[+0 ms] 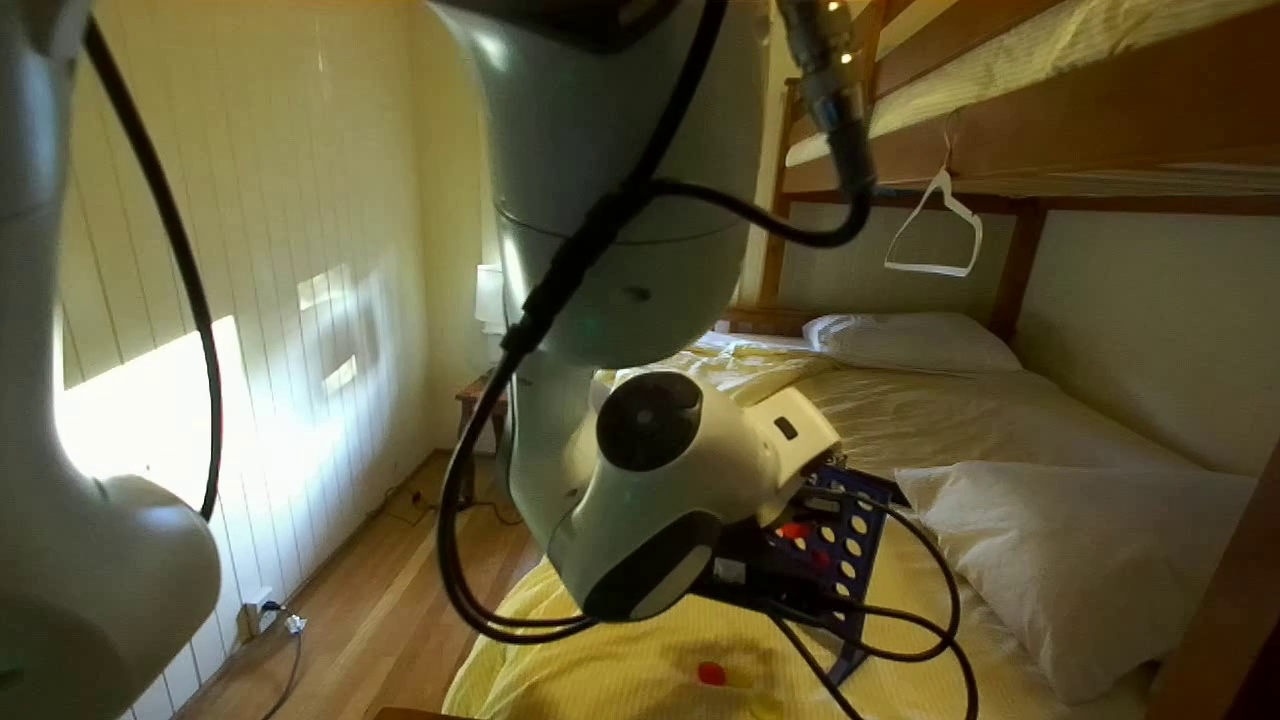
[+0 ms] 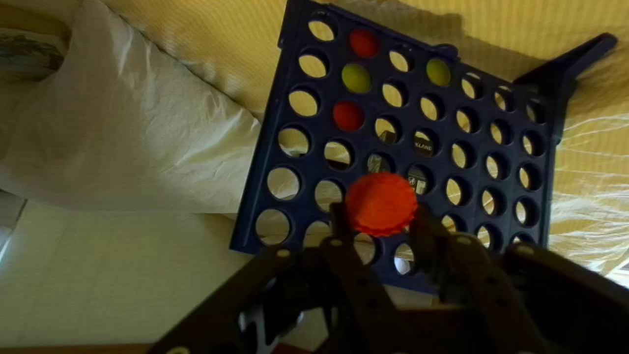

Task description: Pick up the orange object and put it in the blue object

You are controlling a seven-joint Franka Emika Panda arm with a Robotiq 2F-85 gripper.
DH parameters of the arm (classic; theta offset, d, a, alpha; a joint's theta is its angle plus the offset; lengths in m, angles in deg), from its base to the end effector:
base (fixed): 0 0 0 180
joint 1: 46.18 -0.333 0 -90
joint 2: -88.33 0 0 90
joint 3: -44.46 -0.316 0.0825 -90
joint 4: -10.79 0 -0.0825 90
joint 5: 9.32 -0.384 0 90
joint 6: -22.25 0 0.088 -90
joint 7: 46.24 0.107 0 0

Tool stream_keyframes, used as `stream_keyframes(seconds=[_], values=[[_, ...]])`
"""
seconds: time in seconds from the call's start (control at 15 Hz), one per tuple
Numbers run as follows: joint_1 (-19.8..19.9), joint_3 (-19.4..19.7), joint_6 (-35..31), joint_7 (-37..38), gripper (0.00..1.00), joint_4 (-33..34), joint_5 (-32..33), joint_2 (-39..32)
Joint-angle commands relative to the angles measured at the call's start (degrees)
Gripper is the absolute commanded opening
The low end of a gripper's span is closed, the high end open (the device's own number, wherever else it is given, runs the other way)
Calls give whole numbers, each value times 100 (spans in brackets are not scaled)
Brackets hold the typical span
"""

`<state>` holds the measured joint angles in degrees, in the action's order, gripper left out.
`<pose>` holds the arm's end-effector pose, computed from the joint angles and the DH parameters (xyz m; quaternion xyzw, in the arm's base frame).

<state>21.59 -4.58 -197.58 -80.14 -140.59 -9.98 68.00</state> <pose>0.4460 -0.1544 0.2826 0.8819 0.0362 0.4581 0.1050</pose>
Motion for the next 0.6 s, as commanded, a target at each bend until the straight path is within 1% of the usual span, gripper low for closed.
stream_keyframes(seconds=[0.0,0.13,0.2,0.33,0.53], values=[[450,-191,-182,399,10,-58,528,-114],[633,-286,-37,560,10,-46,732,-105],[-558,1007,-73,1209,35,18,1079,332],[-430,928,-78,1292,35,22,1188,308],[-415,903,-79,1309,35,22,1194,291]])
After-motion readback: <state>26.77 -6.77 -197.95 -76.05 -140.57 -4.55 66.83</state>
